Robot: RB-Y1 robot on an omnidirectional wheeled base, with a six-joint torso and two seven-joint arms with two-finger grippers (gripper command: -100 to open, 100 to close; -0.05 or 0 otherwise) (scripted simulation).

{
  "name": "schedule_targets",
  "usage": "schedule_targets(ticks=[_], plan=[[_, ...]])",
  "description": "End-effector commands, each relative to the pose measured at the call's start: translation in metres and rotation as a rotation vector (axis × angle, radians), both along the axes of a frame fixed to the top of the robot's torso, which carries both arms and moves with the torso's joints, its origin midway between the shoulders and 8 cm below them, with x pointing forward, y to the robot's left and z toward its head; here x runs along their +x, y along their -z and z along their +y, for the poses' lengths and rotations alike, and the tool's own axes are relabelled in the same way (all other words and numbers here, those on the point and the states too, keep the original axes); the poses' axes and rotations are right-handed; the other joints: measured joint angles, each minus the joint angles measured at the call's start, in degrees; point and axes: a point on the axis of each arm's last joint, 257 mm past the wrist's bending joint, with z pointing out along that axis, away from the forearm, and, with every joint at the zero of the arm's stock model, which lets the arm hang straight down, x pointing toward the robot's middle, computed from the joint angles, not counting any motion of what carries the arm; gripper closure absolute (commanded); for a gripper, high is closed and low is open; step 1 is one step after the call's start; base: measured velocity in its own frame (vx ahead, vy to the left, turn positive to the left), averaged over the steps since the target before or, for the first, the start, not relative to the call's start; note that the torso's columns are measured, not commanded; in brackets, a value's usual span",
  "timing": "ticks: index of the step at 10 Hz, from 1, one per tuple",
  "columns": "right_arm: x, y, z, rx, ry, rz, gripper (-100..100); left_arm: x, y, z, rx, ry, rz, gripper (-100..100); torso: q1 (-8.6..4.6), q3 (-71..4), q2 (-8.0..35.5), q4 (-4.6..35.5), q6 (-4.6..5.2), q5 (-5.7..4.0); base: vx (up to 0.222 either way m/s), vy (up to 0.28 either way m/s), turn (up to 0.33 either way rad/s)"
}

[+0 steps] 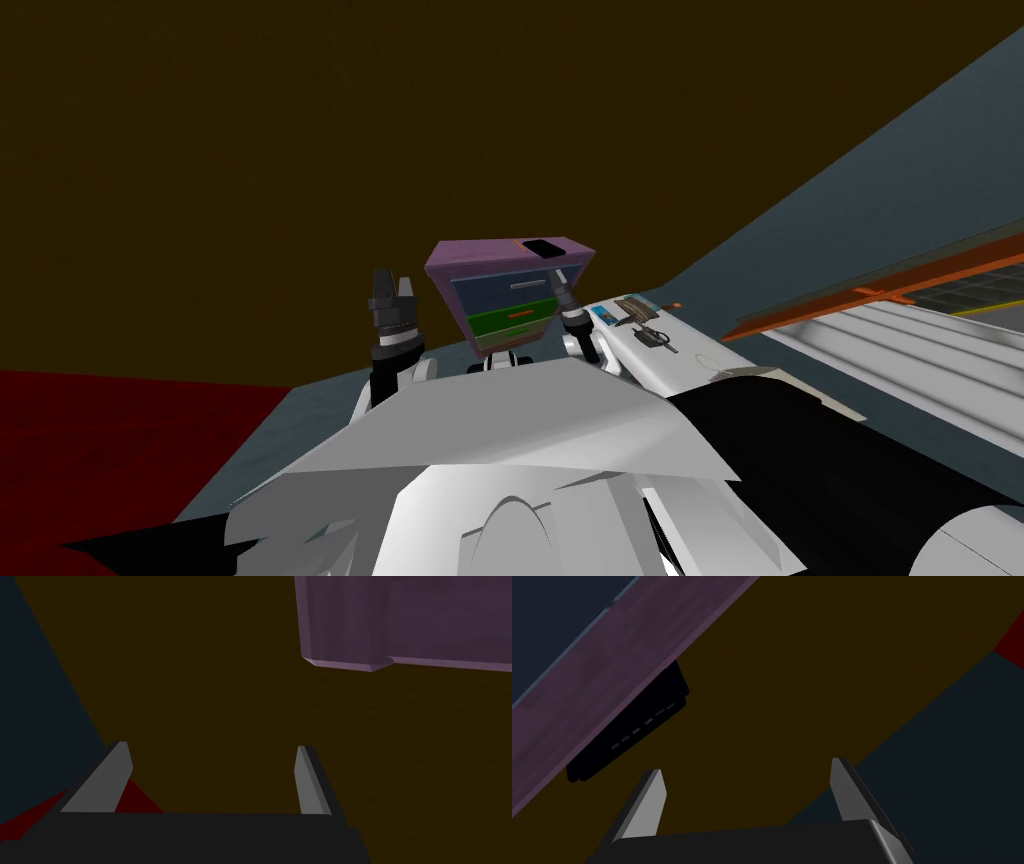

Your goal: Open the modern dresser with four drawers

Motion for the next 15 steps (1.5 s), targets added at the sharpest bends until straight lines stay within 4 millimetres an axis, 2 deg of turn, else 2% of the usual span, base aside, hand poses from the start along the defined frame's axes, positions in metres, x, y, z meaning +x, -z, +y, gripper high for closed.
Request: schedule_targets(ticks=[1,3,9,14,15], plan=[[0.008,0.01,0.002,-0.139,0.074,-0.011,-100,0.0,0.0,0.0,0.0,0.0,0.0,0,0.03,-0.01,-0.01,0.0,0.01,-0.01,0.002,0.11,-0.125],[0.013,0.016,0.003,-0.214,0.112,-0.018,-100,0.0,0.0,0.0,0.0,0.0,0.0,0,0.35,0.04,0.07,0.02,0.0,0.09,-0.005,0.116,-0.067],[0.033,0.042,0.0,-0.497,0.251,-0.038,-100,0.0,0.0,0.0,0.0,0.0,0.0,0,0.24,-0.02,-0.04,-0.01,0.01,0.06,0.004,0.097,-0.075],[0.055,0.072,-0.012,-0.783,0.374,-0.056,-100,0.0,0.0,0.0,0.0,0.0,0.0,0,0.18,-0.02,-0.02,-0.01,0.01,0.04,-0.009,0.1,-0.081],[0.055,0.072,-0.012,-0.797,0.381,-0.06,-100,0.0,0.0,0.0,0.0,0.0,0.0,0,0.24,0.01,0.02,0.0,0.01,0.06,-0.006,0.099,-0.043]])
